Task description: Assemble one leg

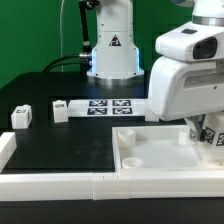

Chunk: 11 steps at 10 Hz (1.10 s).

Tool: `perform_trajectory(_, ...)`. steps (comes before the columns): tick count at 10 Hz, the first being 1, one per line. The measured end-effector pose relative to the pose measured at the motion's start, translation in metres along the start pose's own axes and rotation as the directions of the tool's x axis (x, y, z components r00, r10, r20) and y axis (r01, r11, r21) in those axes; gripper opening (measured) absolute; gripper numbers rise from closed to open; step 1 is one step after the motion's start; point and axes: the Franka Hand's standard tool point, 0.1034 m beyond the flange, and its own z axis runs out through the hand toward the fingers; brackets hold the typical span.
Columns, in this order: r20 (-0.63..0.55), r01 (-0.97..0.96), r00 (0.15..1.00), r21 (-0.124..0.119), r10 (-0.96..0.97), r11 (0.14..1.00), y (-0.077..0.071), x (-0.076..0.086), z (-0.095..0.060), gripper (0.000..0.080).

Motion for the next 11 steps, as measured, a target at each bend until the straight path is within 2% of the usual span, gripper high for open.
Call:
perform_trajectory(1,0.000,0.000,1.000,0.000,0.000,1.000,0.0001,-0.0001,0.0001,0.0271)
perform_trajectory(4,0.001,-0.005,1.000,0.000,0.005,1.000,0.0003,-0.0003,0.0005,0.0272)
perform_trajectory(6,0.001,-0.078,0.997,0.004,0.078,0.997,0.0005,-0.0006,0.0012,0.0272)
perform_trajectory(8,-0.001,-0.353,0.936,0.008,0.353,0.936,0.0009,0.0000,0.0015,0.0272)
perform_trajectory(9,-0.003,-0.477,0.879,0.010,0.477,0.879,0.0001,0.0008,0.0016,0.0272)
perform_trajectory(11,0.007,-0.681,0.732,0.029,0.681,0.732,0.0023,0.0014,0.0021,0.0272)
